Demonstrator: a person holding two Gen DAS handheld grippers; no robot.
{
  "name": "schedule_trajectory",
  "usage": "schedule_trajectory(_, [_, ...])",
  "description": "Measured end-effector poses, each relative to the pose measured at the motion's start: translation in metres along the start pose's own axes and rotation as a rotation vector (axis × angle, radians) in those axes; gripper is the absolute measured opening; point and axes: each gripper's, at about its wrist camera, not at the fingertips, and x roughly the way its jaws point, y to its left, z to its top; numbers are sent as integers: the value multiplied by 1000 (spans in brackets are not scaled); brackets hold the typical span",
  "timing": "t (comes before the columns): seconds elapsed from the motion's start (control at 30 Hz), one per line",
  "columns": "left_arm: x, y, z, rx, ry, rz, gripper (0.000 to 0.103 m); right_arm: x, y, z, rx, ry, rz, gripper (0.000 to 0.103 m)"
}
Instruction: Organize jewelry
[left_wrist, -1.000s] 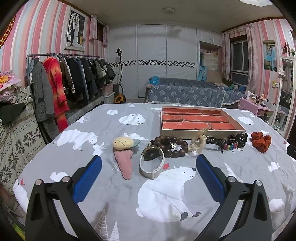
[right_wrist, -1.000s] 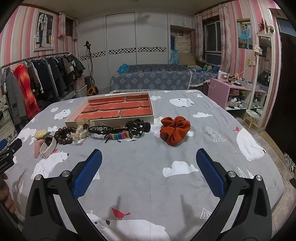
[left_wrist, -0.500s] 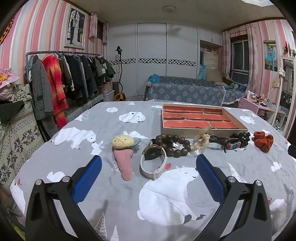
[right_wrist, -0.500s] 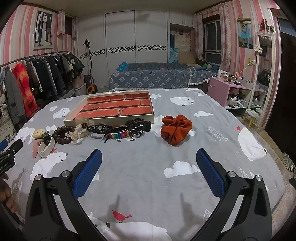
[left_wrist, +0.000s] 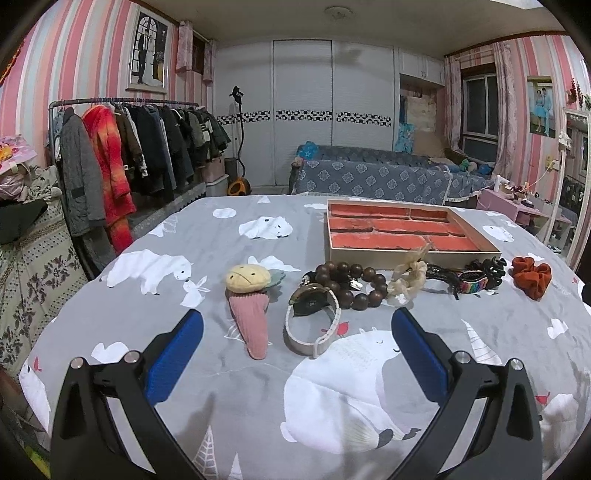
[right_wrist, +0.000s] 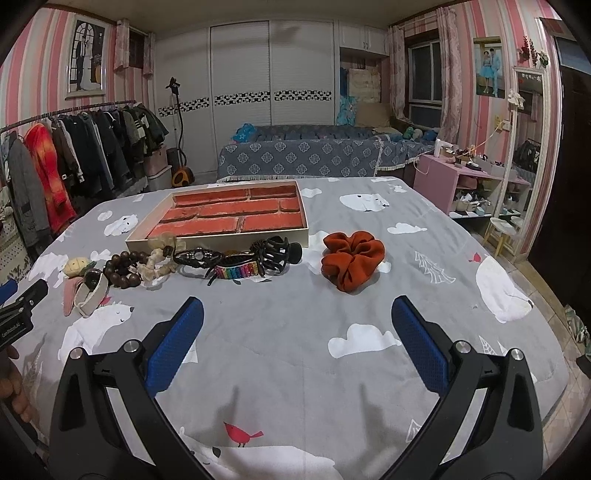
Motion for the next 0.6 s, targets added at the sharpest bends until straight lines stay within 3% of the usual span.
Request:
schedule_trajectory(0.2, [4,5,3,0,-4,20,99,3,-1,1,3,7,-7,99])
schedule_trajectory(0.6, [13,-3,9,21,3,-8,99,8,1,4,-11,-6,-10,99])
